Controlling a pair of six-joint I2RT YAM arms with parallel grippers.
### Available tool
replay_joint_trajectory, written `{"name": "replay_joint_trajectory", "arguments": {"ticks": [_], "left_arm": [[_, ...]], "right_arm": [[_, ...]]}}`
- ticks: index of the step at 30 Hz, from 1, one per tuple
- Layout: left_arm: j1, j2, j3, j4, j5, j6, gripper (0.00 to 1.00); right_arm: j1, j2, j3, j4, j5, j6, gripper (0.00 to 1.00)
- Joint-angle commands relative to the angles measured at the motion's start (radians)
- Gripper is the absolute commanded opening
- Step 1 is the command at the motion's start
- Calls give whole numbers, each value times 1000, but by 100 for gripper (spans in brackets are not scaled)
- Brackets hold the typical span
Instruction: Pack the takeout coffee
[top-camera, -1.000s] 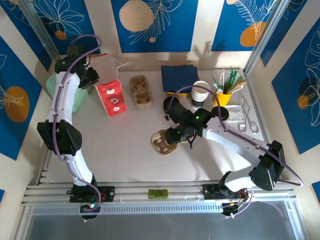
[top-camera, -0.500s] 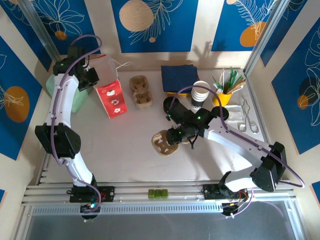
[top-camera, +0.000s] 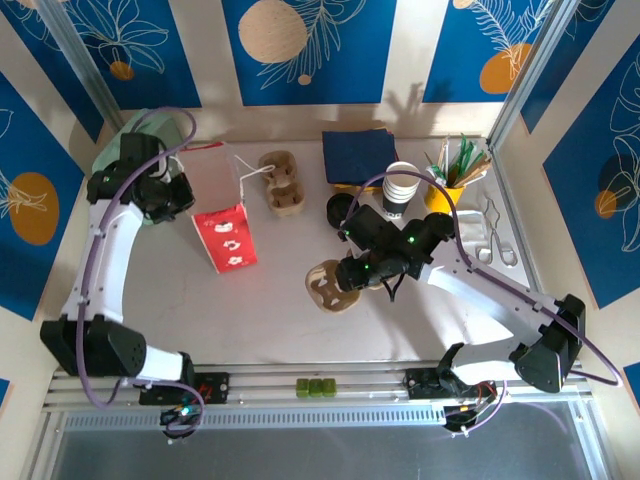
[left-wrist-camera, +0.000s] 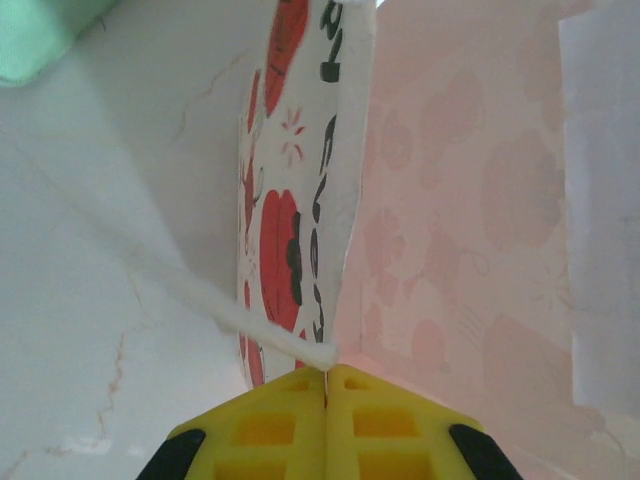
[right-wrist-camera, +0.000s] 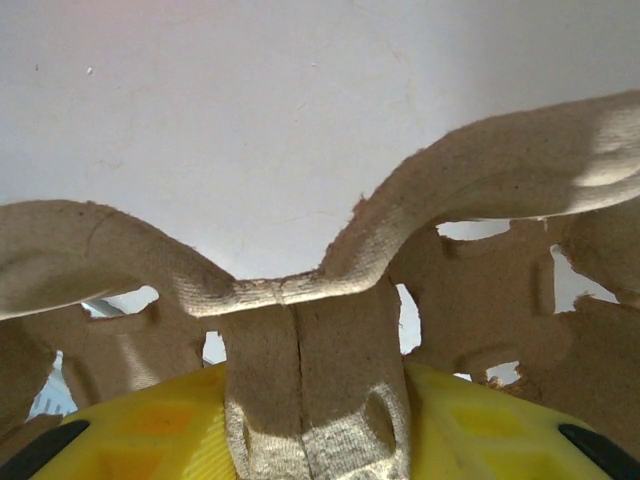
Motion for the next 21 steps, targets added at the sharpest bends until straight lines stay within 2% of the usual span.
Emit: {"name": "replay_joint_trajectory", "arguments": {"ticks": [1,8,21], "left_arm": [[10,-96,-87,18,65,-29,0],[-7,-251,-207,0,191,-64,0],[-78,-382,-303,-50,291,-122,0]], "right_arm": [[9,-19,28,-24,-30,15,42],[20,-19,92,-52,-34,9,42],[21,-72,207,-163,-33,-20,43]]}}
